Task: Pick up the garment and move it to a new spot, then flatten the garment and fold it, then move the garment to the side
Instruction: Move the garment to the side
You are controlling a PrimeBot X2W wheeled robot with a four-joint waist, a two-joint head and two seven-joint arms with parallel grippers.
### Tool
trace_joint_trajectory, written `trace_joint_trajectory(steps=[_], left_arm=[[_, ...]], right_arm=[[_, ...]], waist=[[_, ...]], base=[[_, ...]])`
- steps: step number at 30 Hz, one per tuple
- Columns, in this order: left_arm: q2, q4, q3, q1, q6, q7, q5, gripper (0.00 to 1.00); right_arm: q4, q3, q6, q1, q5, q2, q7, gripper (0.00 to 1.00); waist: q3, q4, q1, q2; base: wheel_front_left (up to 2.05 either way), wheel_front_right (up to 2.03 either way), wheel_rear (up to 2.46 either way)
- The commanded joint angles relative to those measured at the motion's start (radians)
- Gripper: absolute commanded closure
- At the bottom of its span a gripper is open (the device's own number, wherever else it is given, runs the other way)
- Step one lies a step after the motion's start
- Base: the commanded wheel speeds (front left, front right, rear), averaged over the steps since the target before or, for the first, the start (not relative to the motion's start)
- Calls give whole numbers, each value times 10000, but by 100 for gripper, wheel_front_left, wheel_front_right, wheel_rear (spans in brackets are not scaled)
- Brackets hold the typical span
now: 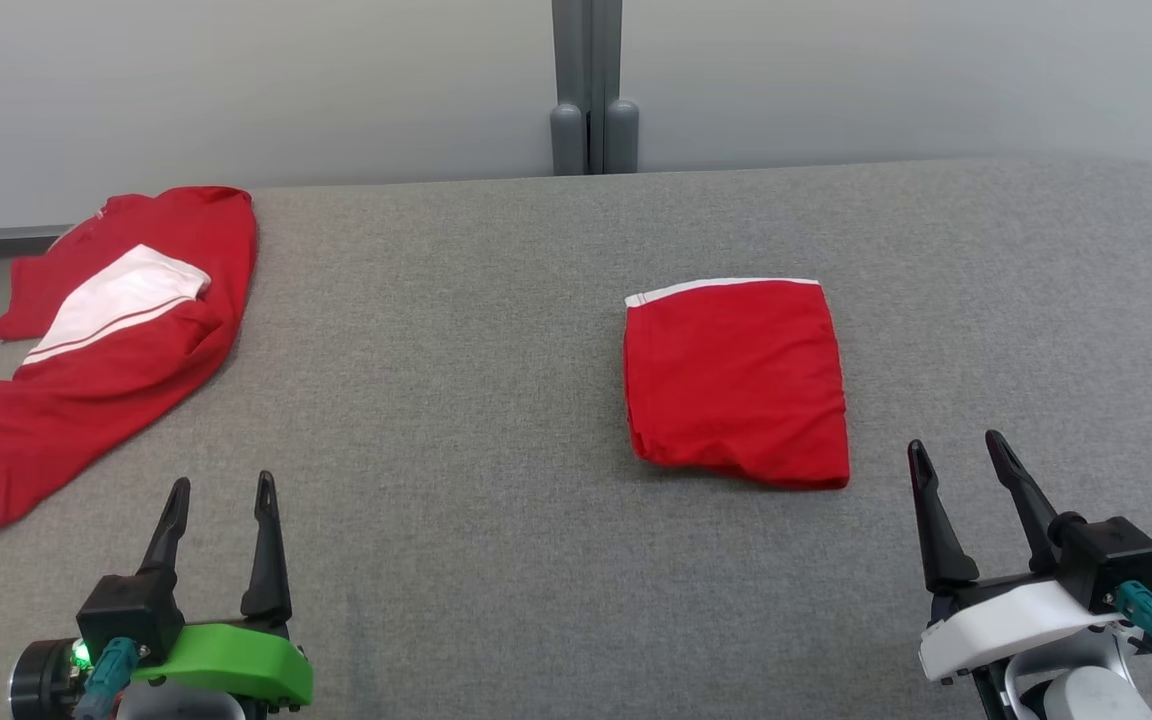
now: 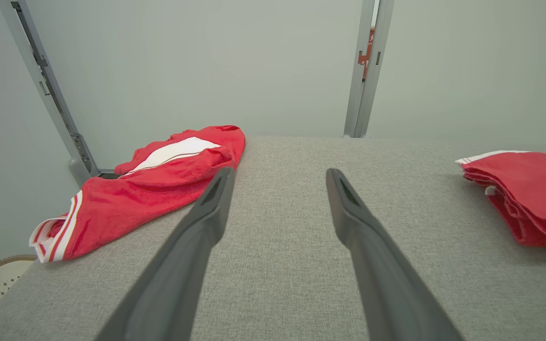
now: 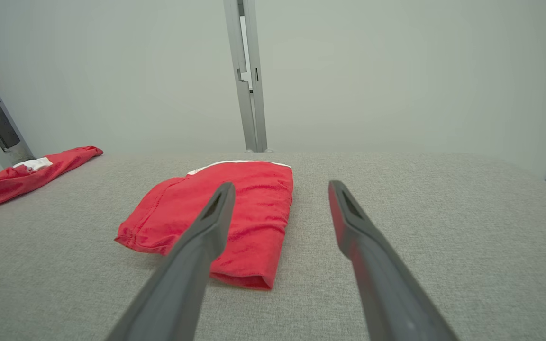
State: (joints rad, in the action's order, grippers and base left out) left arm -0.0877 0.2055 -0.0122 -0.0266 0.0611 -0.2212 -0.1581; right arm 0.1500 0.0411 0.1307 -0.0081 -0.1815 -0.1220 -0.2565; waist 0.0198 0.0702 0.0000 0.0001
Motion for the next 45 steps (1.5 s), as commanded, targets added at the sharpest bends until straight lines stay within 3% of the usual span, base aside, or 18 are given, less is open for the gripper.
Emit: trace_joint_trajectory(steps=[1, 16, 25, 34, 45], left_arm=[[-93, -32, -2, 174, -96, 11, -23, 0], [-129, 9, 98, 205, -178, -37, -180, 0], [-125, 26, 240, -67, -159, -82, -245, 0], [-5, 149, 489, -610, -140, -199, -357, 0], [195, 527, 900, -1445, -154, -393, -441, 0]], right_arm=[[-50, 5, 0, 22, -53, -14, 18, 0], [22, 49, 0, -124, -73, -60, 20, 0], [424, 400, 0, -1409, -19, -418, 179, 0], [1965, 768, 0, -3533, 92, -886, 808, 0], [5186, 1114, 0, -5391, -302, -1089, 828, 0]], waist=[[1, 3, 0, -1], [9, 32, 0, -1], [313, 146, 0, -1], [1164, 602, 0, -1], [2407, 1095, 0, -1]], base=[[0, 0, 0], [0, 0, 0], [0, 0, 0], [0, 0, 0], [0, 0, 0]])
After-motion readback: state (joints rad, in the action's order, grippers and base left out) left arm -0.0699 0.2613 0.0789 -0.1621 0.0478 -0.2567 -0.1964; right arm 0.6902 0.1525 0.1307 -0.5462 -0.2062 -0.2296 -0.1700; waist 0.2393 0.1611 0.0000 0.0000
